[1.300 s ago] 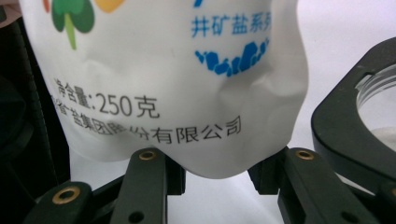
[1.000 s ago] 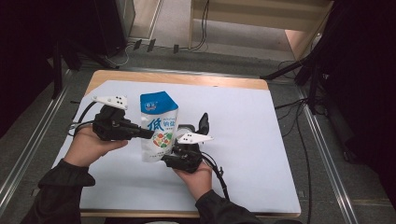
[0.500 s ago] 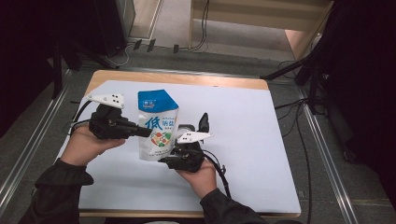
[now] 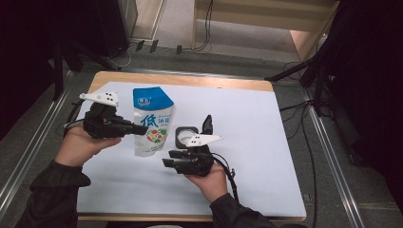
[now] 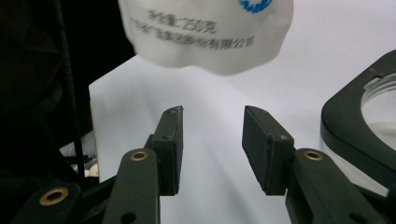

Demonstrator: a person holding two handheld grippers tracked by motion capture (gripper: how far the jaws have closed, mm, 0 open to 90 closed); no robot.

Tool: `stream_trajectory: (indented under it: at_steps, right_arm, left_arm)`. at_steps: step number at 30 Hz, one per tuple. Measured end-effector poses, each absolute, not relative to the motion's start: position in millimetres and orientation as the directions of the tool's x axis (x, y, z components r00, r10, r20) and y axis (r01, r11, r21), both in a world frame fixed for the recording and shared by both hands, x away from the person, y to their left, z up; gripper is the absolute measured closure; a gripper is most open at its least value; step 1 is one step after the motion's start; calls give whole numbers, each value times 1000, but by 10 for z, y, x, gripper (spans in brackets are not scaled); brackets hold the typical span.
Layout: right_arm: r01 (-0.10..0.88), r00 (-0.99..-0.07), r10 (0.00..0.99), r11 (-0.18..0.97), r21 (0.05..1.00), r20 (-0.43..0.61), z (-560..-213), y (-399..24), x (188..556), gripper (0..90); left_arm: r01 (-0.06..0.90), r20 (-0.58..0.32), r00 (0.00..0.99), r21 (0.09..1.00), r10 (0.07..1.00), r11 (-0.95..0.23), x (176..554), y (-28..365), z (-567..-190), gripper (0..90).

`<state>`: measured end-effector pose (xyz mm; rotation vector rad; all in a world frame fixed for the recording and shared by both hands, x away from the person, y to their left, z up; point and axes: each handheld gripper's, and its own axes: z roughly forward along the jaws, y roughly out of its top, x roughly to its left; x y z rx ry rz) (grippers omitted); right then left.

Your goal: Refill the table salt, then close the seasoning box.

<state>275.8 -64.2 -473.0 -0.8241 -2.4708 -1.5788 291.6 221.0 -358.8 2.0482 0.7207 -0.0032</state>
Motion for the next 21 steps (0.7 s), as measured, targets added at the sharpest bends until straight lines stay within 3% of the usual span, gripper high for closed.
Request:
stream_trajectory:
  at_steps: [5,21]
  right_arm:
    - [451,-869,387,362,816,309,-4718,-783,2697,594]
    - [444,-880,364,398,803,306,-4744,-1075,2700,566]
  left_arm:
    - [507,-277,811,772,516,-383,2947,2270,-3633,900]
    - [566,-269,732,752,626,-339,3122,2424,-3867,900]
